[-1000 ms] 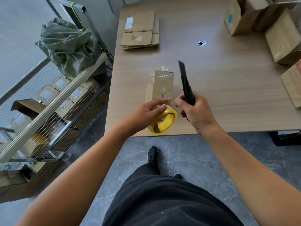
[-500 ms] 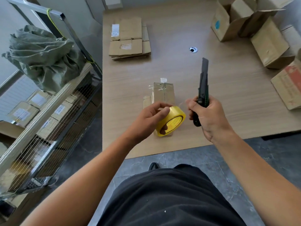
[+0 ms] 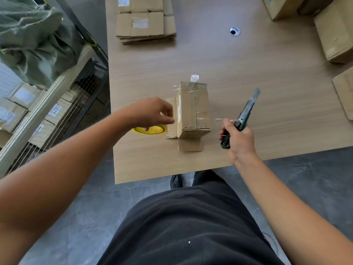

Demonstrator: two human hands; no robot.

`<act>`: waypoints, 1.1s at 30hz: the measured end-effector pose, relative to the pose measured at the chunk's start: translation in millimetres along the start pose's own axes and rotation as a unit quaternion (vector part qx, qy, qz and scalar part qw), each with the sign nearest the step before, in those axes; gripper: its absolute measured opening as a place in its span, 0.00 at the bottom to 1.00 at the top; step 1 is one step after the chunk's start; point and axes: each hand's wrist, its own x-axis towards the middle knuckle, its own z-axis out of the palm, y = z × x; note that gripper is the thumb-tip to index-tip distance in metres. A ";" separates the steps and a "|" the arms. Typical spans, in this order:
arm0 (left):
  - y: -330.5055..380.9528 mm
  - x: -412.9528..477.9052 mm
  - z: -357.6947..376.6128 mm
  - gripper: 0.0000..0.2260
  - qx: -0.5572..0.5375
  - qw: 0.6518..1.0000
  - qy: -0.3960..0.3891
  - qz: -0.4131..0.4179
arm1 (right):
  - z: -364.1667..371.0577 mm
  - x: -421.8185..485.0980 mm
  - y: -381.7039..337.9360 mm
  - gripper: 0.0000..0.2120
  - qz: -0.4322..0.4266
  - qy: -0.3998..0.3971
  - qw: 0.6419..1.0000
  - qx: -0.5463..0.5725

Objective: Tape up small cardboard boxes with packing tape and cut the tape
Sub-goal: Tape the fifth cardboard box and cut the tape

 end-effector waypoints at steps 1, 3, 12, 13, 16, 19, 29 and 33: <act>-2.9 6.7 1.6 0.06 0.007 1.000 -0.006 -0.008 | 2.9 6.5 7.4 0.07 0.017 0.003 1.000 0.000; -10.8 17.7 8.0 0.06 0.002 0.999 -0.028 -0.031 | 8.9 17.5 22.6 0.06 0.044 0.008 0.999 -0.010; -46.5 23.0 28.8 0.07 -0.061 0.995 -0.019 -0.081 | 11.1 32.8 21.3 0.16 0.077 -0.044 0.931 -0.354; -49.4 20.7 28.6 0.07 -0.057 0.995 -0.013 -0.078 | 10.4 29.0 12.3 0.16 0.022 -0.026 0.912 -0.409; -55.7 15.1 28.4 0.07 -0.054 0.996 0.006 -0.065 | 34.5 0.2 -15.8 0.14 -0.158 -0.049 0.886 -0.433; -60.5 9.6 28.0 0.08 -0.064 0.996 0.028 -0.054 | 78.7 -29.0 -16.9 0.16 -0.205 -0.165 0.825 -0.500; -75.8 4.9 36.2 0.09 0.055 0.995 0.077 -0.005 | 121.5 -51.6 24.2 0.25 -0.089 -0.216 0.720 -0.653; -71.1 15.8 44.6 0.07 0.167 0.979 0.119 -0.002 | 127.8 -48.7 23.2 0.27 -0.059 -0.218 0.661 -0.715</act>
